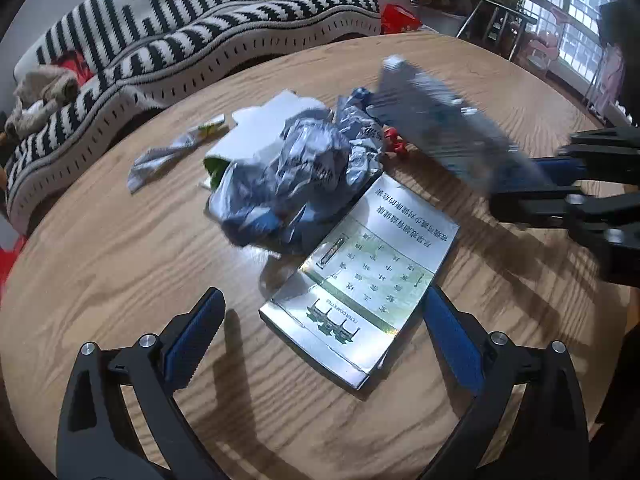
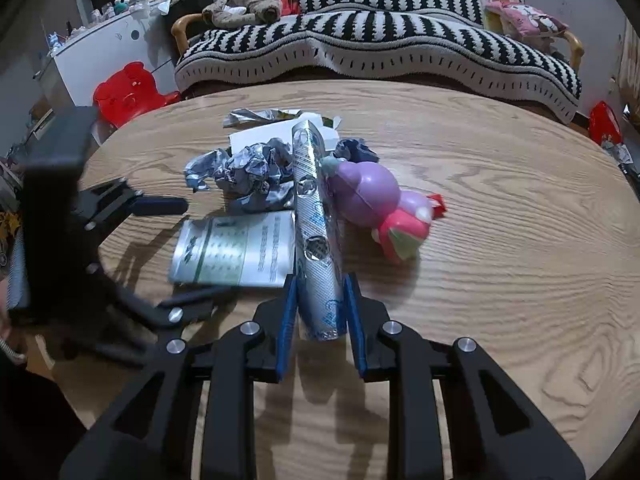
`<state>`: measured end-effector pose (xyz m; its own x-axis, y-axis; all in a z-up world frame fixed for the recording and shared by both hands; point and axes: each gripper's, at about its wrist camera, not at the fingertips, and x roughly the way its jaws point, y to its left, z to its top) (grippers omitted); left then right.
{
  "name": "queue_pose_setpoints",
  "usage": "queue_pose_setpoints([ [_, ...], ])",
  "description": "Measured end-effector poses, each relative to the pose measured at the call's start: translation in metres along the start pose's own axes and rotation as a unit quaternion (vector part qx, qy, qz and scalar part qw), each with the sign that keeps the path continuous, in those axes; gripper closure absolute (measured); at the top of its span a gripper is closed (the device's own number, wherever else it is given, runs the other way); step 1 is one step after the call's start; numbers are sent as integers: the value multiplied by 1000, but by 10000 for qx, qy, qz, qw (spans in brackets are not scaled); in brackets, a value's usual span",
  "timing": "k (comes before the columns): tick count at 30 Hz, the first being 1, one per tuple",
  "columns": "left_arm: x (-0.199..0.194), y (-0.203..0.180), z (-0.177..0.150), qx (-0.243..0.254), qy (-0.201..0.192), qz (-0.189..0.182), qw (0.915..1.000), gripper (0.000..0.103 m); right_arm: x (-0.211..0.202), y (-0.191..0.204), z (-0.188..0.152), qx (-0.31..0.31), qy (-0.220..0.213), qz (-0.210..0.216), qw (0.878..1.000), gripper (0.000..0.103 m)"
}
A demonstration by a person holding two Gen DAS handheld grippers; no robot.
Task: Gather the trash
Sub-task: 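Return to the table and grasp the foil tube with the right tool, then carry the foil tube and leaflet to the black bin and release both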
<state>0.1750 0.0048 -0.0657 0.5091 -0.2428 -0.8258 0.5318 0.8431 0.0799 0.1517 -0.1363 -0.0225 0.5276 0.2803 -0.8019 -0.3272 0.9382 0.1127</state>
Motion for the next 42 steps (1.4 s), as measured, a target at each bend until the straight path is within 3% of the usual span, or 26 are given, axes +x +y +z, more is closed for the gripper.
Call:
queue_pose_setpoints([
  [4, 2, -2, 3, 11, -23, -45, 10000, 10, -21, -7, -8, 62, -65, 56, 9999, 79],
  [5, 1, -3, 3, 15, -18, -77, 10000, 13, -26, -8, -11, 68, -91, 51, 9999, 79],
  [6, -1, -5, 3, 11, -23, -198, 9998, 26, -30, -9, -11, 74, -106, 40, 9999, 79],
  [7, -2, -6, 3, -11, -3, -212, 9998, 29, -34, -10, -13, 83, -123, 36, 9999, 79],
  [13, -21, -19, -2, -9, -25, 100, 9999, 39, -56, -14, -27, 100, -166, -20, 9998, 79],
  [18, -53, -21, -12, -432, -35, -87, 9990, 40, -70, -20, -35, 135, -220, -31, 9997, 79],
  [27, -91, -48, -35, -395, -215, -43, 9990, 40, -95, -35, -51, 297, -342, -152, 9989, 78],
  [35, -96, -67, -17, -393, -414, -58, 9984, 40, -120, -55, -68, 510, -453, -343, 9971, 79],
  [42, -97, -119, 18, -214, -682, -329, 9969, 40, -159, -103, -97, 949, -606, -746, 9908, 79],
])
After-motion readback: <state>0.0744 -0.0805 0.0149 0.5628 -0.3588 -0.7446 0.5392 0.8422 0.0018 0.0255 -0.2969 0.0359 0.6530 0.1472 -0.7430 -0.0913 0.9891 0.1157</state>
